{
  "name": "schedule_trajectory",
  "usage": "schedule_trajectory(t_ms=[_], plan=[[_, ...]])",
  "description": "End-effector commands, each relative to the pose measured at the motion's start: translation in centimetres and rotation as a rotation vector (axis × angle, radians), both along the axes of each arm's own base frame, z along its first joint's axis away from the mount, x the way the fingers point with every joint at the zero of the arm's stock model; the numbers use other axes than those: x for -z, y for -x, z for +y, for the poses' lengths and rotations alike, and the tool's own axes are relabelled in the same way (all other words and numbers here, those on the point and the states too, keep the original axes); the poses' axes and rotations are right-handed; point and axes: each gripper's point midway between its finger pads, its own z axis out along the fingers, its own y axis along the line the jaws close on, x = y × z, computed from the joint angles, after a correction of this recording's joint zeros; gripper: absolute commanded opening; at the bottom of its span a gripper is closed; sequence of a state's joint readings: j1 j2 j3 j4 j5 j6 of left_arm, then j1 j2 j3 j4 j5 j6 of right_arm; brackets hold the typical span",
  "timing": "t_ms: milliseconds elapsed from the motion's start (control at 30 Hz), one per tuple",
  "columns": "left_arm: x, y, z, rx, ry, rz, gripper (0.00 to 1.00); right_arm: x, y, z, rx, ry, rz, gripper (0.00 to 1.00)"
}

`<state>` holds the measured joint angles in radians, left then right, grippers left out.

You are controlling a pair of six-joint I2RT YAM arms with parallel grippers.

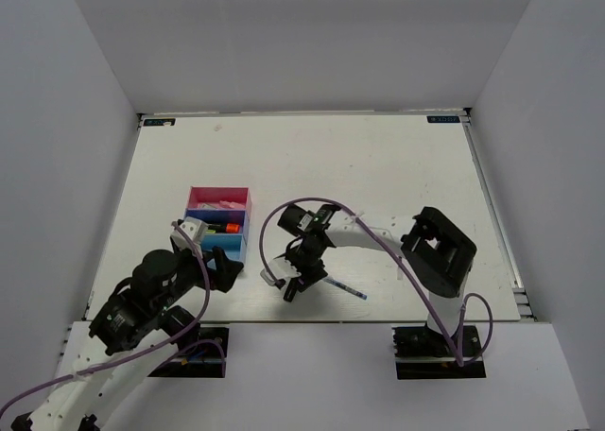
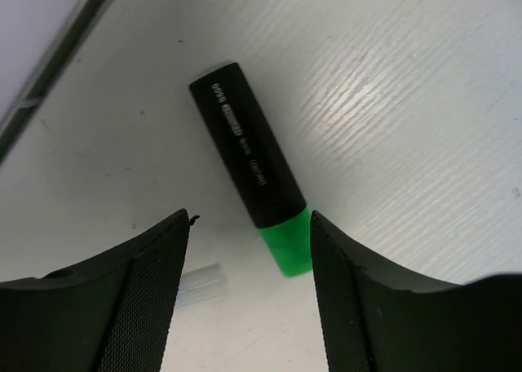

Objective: Sort the stationery into containers
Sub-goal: Grab a piece of stationery with the right arm

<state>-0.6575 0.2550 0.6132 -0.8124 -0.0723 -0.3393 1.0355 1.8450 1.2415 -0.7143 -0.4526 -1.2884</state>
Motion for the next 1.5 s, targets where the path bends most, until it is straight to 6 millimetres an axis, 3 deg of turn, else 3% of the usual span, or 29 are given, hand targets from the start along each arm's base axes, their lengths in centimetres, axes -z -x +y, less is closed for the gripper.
schedule_trajectory(t_ms=[0, 200, 500, 533, 733, 800, 900, 1033, 1100, 1167, 1200, 1233, 1300, 1367, 1433, 1467], plan=[[0.5, 0.3, 0.5, 0.002, -0.022, 0.0, 0.94, -0.1, -1.2, 1.1, 0.02, 0.003, -0.06, 0.63], [0.3, 0.8, 0.2, 0.027, -0.01, 0.0, 0.94, 0.8, -0.8, 0.9, 0.0, 0.033, -0.078, 0.63], [0.1, 1.5, 0.9, -0.002, 0.038, -0.006, 0.94, 4.7, -2.1, 0.3, -0.03, 0.108, -0.202, 0.54], [-0.1, 1.6, 1.0, -0.005, 0.04, -0.01, 0.94, 5.0, -2.3, 0.3, -0.028, 0.107, -0.21, 0.51], [-1.5, 2.0, 1.8, -0.026, 0.051, -0.035, 0.94, 6.6, -1.9, -1.6, -0.027, 0.151, -0.22, 0.13], [-2.6, 1.9, 2.0, -0.038, 0.06, -0.053, 0.94, 6.2, -1.9, -1.6, -0.002, 0.145, -0.221, 0.01], [-4.0, 1.7, 2.5, -0.064, 0.067, -0.074, 0.94, 4.8, -2.0, -1.2, 0.072, 0.125, -0.191, 0.0], [-6.1, 1.4, 3.2, -0.104, 0.079, -0.114, 0.94, 0.0, -2.2, 1.5, 0.171, 0.024, -0.149, 0.0], [-6.9, 1.4, 3.5, -0.12, 0.089, -0.128, 0.94, -3.1, -2.7, 3.8, 0.248, -0.043, -0.116, 0.0], [-7.4, 1.4, 3.8, -0.136, 0.101, -0.141, 0.94, -4.6, -2.9, 4.6, 0.291, -0.056, -0.097, 0.0], [-7.5, 1.4, 3.8, -0.136, 0.104, -0.145, 0.94, -6.8, -3.8, 6.2, 0.33, -0.106, -0.113, 0.0], [-7.8, 1.4, 3.9, -0.142, 0.114, -0.153, 0.94, -7.1, -4.3, 6.8, 0.348, -0.115, -0.117, 0.0], [-7.9, 1.5, 4.0, -0.147, 0.124, -0.158, 0.94, -10.0, -5.8, 8.9, 0.419, -0.177, -0.134, 0.0], [-8.0, 1.6, 4.3, -0.158, 0.13, -0.163, 0.94, -11.0, -7.1, 10.5, 0.468, -0.207, -0.14, 0.0], [-8.0, 1.5, 4.4, -0.168, 0.134, -0.168, 0.94, -13.9, -8.2, 12.3, 0.505, -0.274, -0.17, 0.0], [-8.1, 1.6, 4.5, -0.17, 0.139, -0.171, 0.94, -13.0, -9.2, 12.9, 0.54, -0.269, -0.172, 0.0]])
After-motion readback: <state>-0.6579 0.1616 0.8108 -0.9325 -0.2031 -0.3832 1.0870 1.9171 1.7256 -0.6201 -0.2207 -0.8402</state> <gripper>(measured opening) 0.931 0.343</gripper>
